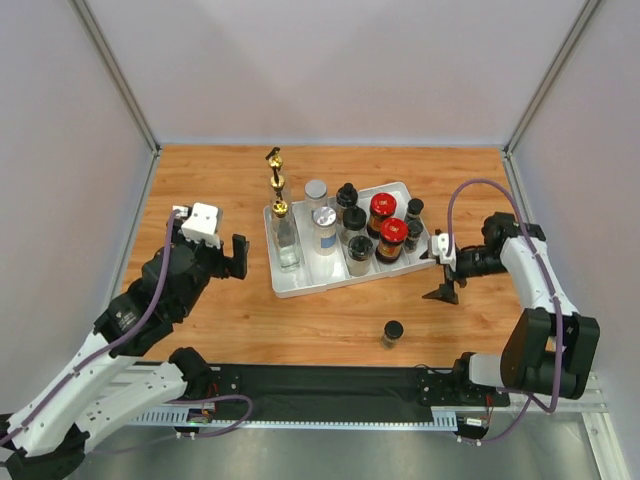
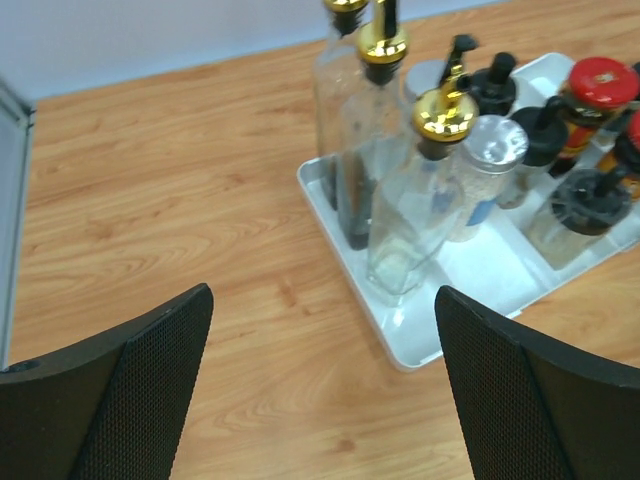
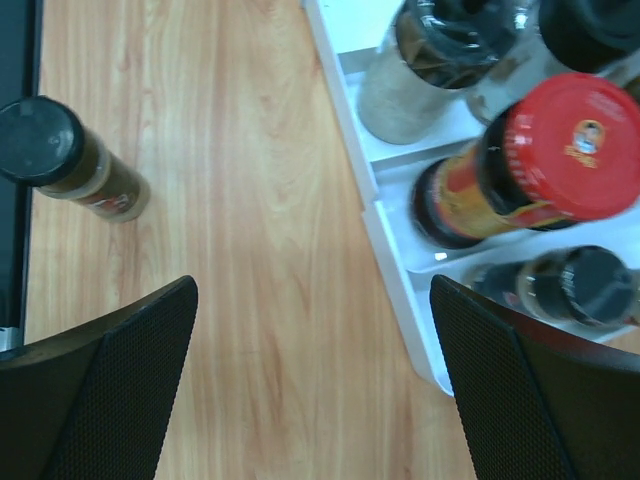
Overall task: Organize the condiment bottles
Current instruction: Pick up the bottle from the center of the board.
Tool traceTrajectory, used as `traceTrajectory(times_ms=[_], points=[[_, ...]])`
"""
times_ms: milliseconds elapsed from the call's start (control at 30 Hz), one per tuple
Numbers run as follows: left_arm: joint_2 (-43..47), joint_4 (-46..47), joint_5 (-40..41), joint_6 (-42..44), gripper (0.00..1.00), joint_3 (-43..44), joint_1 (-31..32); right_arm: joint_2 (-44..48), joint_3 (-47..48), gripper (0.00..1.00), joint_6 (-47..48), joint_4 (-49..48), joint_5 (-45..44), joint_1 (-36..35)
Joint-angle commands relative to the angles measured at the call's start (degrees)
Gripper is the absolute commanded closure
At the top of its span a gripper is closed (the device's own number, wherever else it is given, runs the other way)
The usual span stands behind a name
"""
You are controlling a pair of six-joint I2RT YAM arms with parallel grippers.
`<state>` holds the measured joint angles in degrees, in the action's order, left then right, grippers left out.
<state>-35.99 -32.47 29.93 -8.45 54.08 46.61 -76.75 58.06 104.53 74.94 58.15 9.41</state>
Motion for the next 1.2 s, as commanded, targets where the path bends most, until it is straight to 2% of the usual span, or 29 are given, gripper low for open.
traceTrajectory(times_ms=[0,33,167,267,400,567,733,900,1067,1167], points=[[1.61,-0.67,-2.67,2.04,0.00,-1.61,-5.46,4.83,-5.13,0.00,10.09,17.36,1.70,-0.53],[2.06,-0.58,-4.25,1.60,0.00,-2.75,-9.31,6.42,-6.37,0.00,8.43,13.78,1.44,-0.62],[2.77,-1.10,-13.12,0.72,0.00,-5.04,-18.28,14.68,-11.56,0.00,-1.42,3.59,-0.66,-2.11],[1.54,-2.25,-14.03,0.89,0.00,-6.71,-21.11,20.57,-15.08,0.00,-8.19,-2.76,-2.95,-4.74],[2.06,-1.72,-13.76,0.89,0.00,-9.69,-21.21,23.75,-18.16,0.00,-16.62,-10.06,-5.15,-8.70],[3.03,-1.63,-13.06,1.33,0.00,-10.23,-21.21,24.72,-19.74,0.00,-26.56,-17.98,-7.52,-17.66],[3.47,-1.55,-13.41,1.15,0.00,-10.84,-21.21,23.84,-19.13,0.00,-26.57,-15.71,-7.79,-25.21],[3.82,-1.37,-13.76,1.06,0.00,-11.10,-21.21,22.70,-18.95,0.03,-26.39,-13.94,-10.24,-29.00],[3.91,-1.11,-14.11,1.15,0.00,-11.11,-21.21,21.30,-19.83,0.07,-30.08,-17.45,-12.88,-33.75],[3.91,-1.11,-14.20,1.24,0.00,-11.19,-21.21,20.15,-20.18,0.15,-34.74,-21.75,-16.48,-38.14]])
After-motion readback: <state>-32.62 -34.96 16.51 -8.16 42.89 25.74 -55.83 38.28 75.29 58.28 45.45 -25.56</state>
